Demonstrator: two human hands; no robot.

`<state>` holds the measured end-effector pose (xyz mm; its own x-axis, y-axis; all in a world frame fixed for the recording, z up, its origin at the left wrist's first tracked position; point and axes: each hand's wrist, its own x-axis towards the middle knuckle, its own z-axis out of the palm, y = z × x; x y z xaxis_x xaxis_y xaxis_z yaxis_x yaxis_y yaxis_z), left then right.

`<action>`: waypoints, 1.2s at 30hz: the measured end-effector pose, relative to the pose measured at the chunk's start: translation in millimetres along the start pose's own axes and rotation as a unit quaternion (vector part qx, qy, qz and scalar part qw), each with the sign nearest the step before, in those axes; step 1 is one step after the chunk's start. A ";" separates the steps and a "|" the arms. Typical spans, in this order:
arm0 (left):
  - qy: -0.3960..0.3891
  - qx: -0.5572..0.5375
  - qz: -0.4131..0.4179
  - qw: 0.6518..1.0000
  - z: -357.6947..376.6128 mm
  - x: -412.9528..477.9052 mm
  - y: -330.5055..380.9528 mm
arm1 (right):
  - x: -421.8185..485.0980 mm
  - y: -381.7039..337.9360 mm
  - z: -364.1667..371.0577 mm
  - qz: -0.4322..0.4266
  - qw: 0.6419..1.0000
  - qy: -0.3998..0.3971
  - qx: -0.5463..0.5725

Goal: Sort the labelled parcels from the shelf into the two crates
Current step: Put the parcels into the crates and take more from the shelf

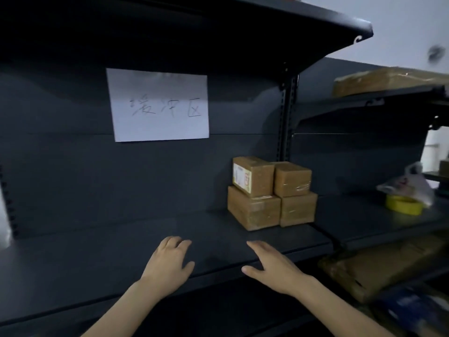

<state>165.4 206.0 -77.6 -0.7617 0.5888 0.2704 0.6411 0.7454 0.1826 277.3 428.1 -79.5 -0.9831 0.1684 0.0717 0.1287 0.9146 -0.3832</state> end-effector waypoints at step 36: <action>-0.013 -0.359 -0.091 0.929 31.2 251.4 104.7 | 179.9 90.3 -169.8 0.021 0.984 0.163 -0.065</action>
<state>38.1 441.8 -20.0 -0.8597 0.4879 0.1516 0.3913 0.4380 0.8093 134.2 603.4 55.2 -0.8852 0.2958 0.3589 0.2040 0.9405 -0.2719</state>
